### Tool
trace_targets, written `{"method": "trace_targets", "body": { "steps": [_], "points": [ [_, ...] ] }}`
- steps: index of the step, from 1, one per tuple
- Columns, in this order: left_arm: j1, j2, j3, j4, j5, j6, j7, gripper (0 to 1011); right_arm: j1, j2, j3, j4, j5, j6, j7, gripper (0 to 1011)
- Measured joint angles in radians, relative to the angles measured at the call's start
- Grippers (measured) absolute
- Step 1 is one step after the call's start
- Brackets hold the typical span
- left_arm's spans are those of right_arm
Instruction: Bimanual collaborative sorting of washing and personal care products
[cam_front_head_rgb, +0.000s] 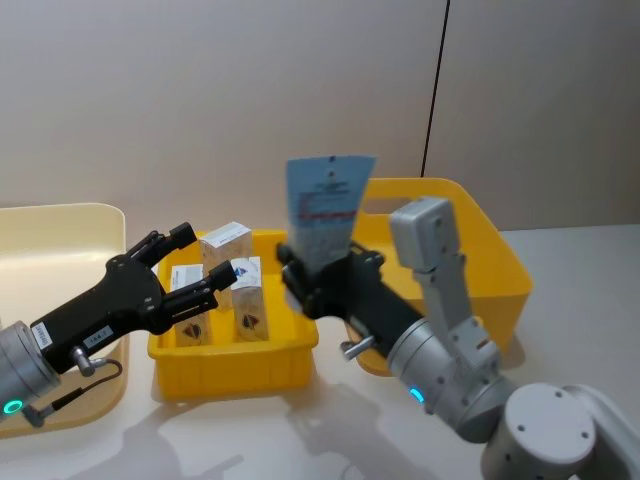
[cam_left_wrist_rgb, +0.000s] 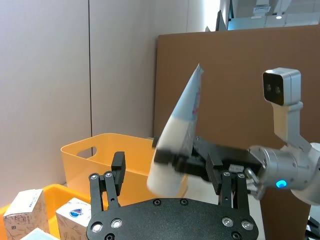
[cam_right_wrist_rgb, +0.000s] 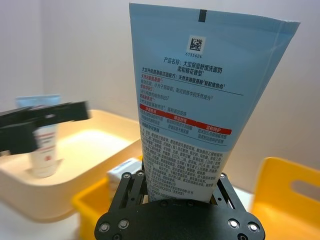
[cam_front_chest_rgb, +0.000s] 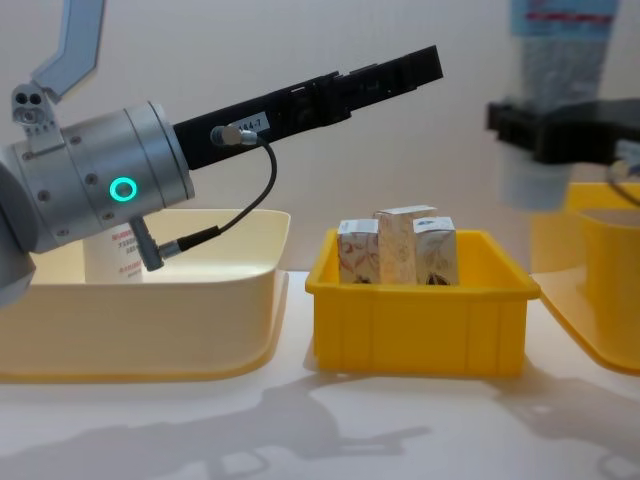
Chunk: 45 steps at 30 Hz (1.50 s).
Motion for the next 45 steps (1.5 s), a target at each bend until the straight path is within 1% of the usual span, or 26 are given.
{"method": "trace_targets", "body": {
  "steps": [1, 3, 4, 7, 11, 13, 14, 15, 17, 20, 23, 27, 30, 39, 45],
  "points": [
    [0.000, 0.000, 0.000, 0.000, 0.000, 0.000, 0.000, 1004, -0.002, 0.003, 0.014, -0.003, -0.008, -0.010, -0.013, 455],
    [0.000, 0.000, 0.000, 0.000, 0.000, 0.000, 0.000, 1003, -0.002, 0.005, 0.024, -0.004, -0.016, -0.018, -0.025, 455],
    [0.000, 0.000, 0.000, 0.000, 0.000, 0.000, 0.000, 1003, -0.002, 0.007, 0.038, -0.004, -0.024, -0.028, -0.036, 455],
    [0.000, 0.000, 0.000, 0.000, 0.000, 0.000, 0.000, 1003, -0.002, 0.010, 0.056, -0.004, -0.037, -0.042, -0.055, 455],
    [0.000, 0.000, 0.000, 0.000, 0.000, 0.000, 0.000, 1004, 0.008, 0.014, 0.091, 0.004, -0.065, -0.066, -0.093, 455],
    [0.000, 0.000, 0.000, 0.000, 0.000, 0.000, 0.000, 1003, 0.012, 0.014, 0.100, 0.009, -0.074, -0.072, -0.105, 455],
    [0.000, 0.000, 0.000, 0.000, 0.000, 0.000, 0.000, 1003, 0.017, 0.014, 0.112, 0.015, -0.082, -0.076, -0.117, 454],
    [0.000, 0.000, 0.000, 0.000, 0.000, 0.000, 0.000, 1003, 0.017, 0.014, 0.112, 0.015, -0.082, -0.076, -0.117, 455],
    [0.000, 0.000, 0.000, 0.000, 0.000, 0.000, 0.000, 1003, 0.027, 0.013, 0.129, 0.027, -0.100, -0.081, -0.143, 455],
    [0.000, 0.000, 0.000, 0.000, 0.000, 0.000, 0.000, 1004, 0.035, 0.011, 0.140, 0.036, -0.113, -0.081, -0.161, 454],
    [0.000, 0.000, 0.000, 0.000, 0.000, 0.000, 0.000, 1003, 0.051, 0.005, 0.159, 0.056, -0.135, -0.065, -0.193, 455],
    [0.000, 0.000, 0.000, 0.000, 0.000, 0.000, 0.000, 1003, 0.062, 0.000, 0.169, 0.070, -0.148, -0.041, -0.215, 455],
    [0.000, 0.000, 0.000, 0.000, 0.000, 0.000, 0.000, 1003, 0.074, -0.008, 0.180, 0.089, -0.162, -0.007, -0.237, 455],
    [0.000, 0.000, 0.000, 0.000, 0.000, 0.000, 0.000, 1003, 0.092, -0.031, 0.192, 0.132, -0.180, 0.062, -0.268, 455],
    [0.000, 0.000, 0.000, 0.000, 0.000, 0.000, 0.000, 1004, 0.099, -0.046, 0.193, 0.153, -0.186, 0.088, -0.278, 454]
  ]
}}
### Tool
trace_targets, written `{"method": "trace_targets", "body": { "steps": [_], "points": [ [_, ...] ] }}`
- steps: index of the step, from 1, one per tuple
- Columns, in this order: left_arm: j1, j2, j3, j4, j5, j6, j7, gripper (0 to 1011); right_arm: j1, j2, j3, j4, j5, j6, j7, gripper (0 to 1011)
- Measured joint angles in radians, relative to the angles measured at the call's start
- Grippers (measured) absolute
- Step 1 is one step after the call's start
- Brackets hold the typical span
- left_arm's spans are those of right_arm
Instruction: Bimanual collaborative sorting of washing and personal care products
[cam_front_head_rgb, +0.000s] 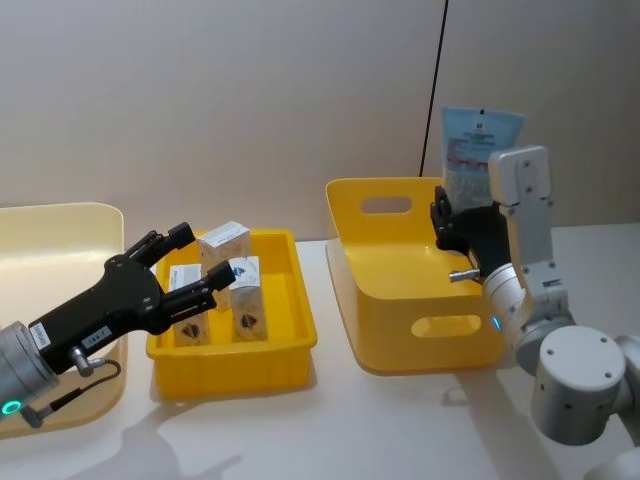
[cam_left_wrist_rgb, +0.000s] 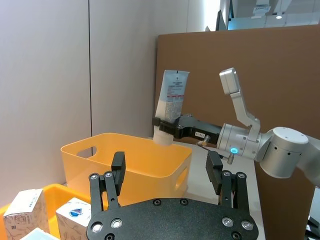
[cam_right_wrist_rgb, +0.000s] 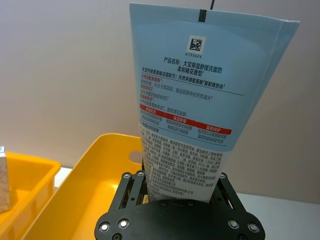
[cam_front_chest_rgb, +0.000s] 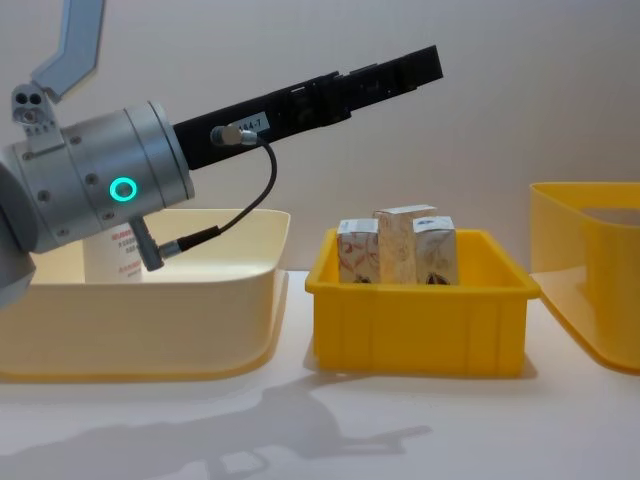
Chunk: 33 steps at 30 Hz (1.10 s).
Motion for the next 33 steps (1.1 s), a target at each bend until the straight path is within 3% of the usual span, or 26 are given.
{"method": "trace_targets", "body": {
  "steps": [12, 17, 26, 33],
  "points": [
    [0.000, 0.000, 0.000, 0.000, 0.000, 0.000, 0.000, 1003, 0.011, -0.023, 0.000, 0.031, -0.014, 0.024, -0.013, 457],
    [0.000, 0.000, 0.000, 0.000, 0.000, 0.000, 0.000, 1004, 0.013, -0.027, 0.000, 0.037, -0.016, 0.029, -0.015, 563],
    [0.000, 0.000, 0.000, 0.000, 0.000, 0.000, 0.000, 1003, 0.016, -0.032, 0.000, 0.042, -0.019, 0.032, -0.018, 867],
    [0.000, 0.000, 0.000, 0.000, 0.000, 0.000, 0.000, 1004, 0.016, -0.034, 0.000, 0.046, -0.020, 0.035, -0.018, 1001]
  ]
}}
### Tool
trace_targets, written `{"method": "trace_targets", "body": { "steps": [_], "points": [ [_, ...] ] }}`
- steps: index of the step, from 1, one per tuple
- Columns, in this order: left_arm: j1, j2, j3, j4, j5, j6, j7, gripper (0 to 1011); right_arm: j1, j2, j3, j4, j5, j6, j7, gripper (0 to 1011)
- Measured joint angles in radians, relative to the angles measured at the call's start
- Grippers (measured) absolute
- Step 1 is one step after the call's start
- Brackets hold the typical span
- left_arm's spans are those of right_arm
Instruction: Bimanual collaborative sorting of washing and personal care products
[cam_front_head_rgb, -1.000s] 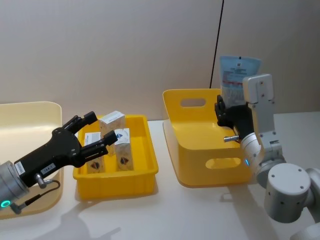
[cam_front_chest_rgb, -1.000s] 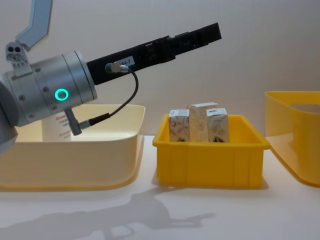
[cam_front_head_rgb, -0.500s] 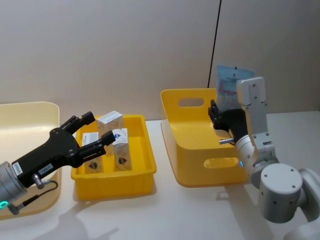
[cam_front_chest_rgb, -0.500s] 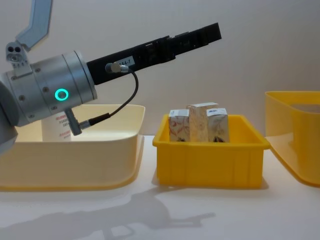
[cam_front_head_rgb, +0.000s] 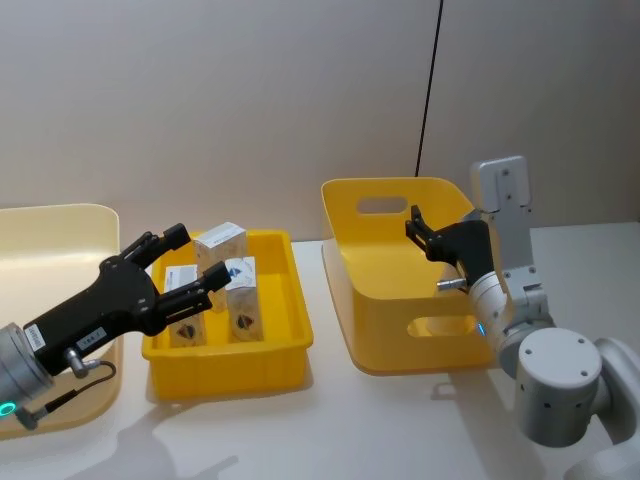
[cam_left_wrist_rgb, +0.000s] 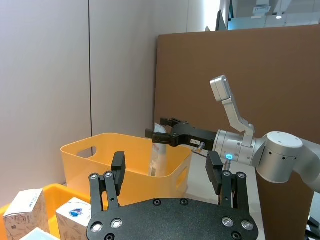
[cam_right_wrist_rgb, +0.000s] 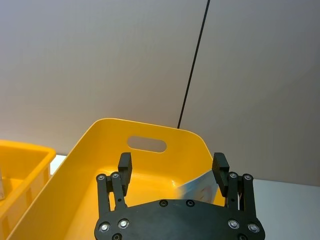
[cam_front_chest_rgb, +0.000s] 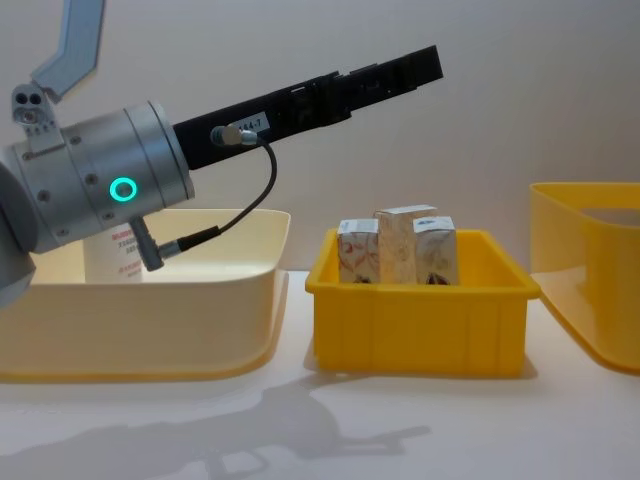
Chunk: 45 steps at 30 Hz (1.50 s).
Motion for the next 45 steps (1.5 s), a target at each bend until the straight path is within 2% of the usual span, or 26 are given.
{"method": "trace_targets", "body": {
  "steps": [22, 29, 36, 45],
  "points": [
    [0.000, 0.000, 0.000, 0.000, 0.000, 0.000, 0.000, 1003, 0.000, -0.002, 0.001, 0.001, -0.001, -0.012, 0.005, 1001],
    [0.000, 0.000, 0.000, 0.000, 0.000, 0.000, 0.000, 1004, -0.008, 0.001, 0.002, -0.006, 0.013, -0.076, 0.041, 1001],
    [0.001, 0.000, 0.000, 0.000, 0.001, 0.000, 0.001, 1003, -0.024, 0.009, 0.004, -0.024, 0.047, -0.158, 0.106, 1001],
    [0.022, 0.008, 0.002, -0.024, 0.036, 0.002, 0.063, 1004, -0.046, 0.016, 0.005, -0.049, 0.102, -0.250, 0.201, 1001]
  ]
}}
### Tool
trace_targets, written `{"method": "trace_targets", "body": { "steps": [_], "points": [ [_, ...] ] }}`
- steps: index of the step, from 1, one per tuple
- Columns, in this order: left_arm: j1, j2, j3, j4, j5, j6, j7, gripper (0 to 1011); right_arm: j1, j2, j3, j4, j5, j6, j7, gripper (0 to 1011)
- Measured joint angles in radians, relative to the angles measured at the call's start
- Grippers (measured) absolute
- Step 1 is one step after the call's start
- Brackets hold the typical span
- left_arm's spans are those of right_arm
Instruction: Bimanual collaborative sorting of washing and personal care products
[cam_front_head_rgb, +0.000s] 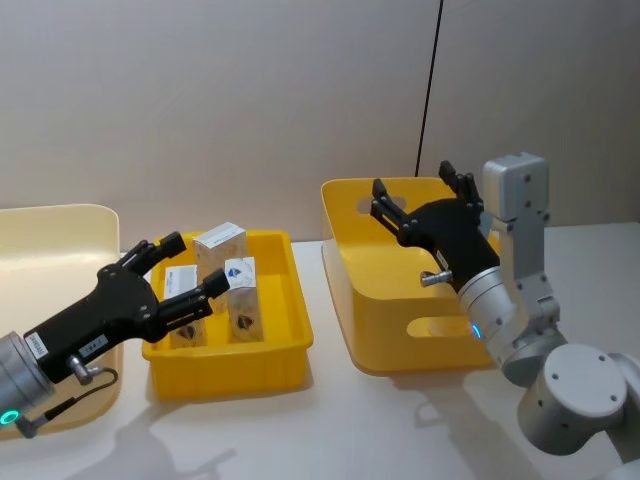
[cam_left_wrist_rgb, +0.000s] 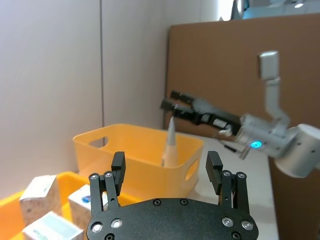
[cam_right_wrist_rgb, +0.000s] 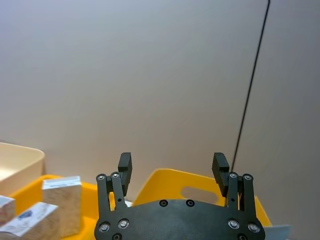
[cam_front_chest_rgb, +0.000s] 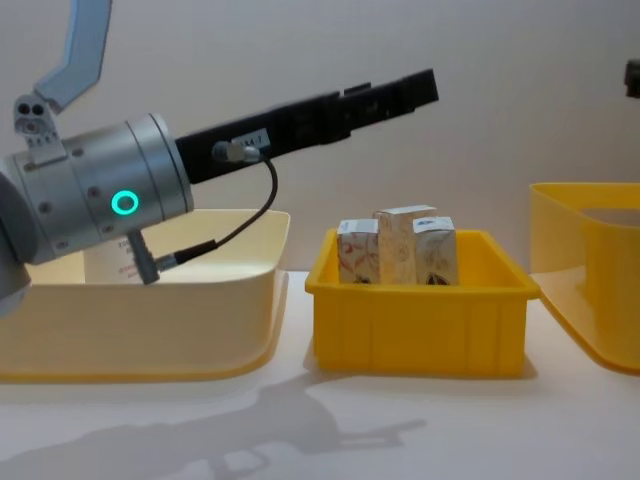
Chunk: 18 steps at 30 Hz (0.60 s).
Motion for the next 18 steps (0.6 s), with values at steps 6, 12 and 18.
{"method": "trace_targets", "body": {
  "steps": [6, 12, 18],
  "points": [
    [0.027, 0.010, 0.003, -0.030, 0.046, 0.003, 0.077, 1003, -0.005, 0.002, -0.002, -0.003, 0.003, 0.000, 0.000, 1001],
    [0.056, 0.021, 0.006, -0.062, 0.094, 0.006, 0.159, 1003, -0.044, 0.012, -0.022, -0.027, 0.024, 0.007, 0.000, 1001],
    [0.084, 0.031, 0.009, -0.092, 0.141, 0.009, 0.238, 1004, -0.113, 0.031, -0.058, -0.069, 0.063, 0.020, 0.000, 1001]
  ]
}}
